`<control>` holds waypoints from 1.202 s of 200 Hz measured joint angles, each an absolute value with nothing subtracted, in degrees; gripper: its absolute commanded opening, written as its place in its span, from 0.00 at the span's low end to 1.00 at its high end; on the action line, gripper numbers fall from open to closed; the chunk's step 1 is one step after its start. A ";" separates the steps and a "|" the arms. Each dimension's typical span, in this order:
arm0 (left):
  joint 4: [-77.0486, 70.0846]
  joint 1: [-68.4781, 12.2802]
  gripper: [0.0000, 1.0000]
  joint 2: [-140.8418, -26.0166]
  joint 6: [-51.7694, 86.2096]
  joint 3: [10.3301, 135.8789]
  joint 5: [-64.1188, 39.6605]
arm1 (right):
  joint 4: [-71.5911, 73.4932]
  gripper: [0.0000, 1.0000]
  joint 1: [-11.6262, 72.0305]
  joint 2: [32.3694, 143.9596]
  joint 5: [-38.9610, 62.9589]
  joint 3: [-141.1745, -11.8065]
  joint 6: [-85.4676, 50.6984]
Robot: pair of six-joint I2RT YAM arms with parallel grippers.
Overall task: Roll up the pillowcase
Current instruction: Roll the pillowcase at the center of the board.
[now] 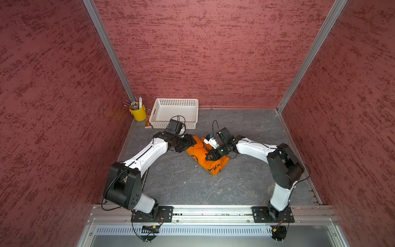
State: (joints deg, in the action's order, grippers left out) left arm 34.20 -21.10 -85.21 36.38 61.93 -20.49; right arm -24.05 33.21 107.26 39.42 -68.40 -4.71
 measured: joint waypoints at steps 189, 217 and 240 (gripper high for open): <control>34.68 -27.81 0.62 -100.60 39.92 70.15 -19.00 | -25.28 0.99 47.59 92.62 -2.55 -64.69 5.21; 35.59 -27.64 0.62 -101.19 40.07 70.11 -17.85 | -23.44 0.97 52.14 97.43 -12.78 -65.01 8.75; 35.53 -27.38 0.62 -101.27 40.18 70.08 -17.41 | -22.33 0.85 53.06 98.98 -16.71 -65.93 10.41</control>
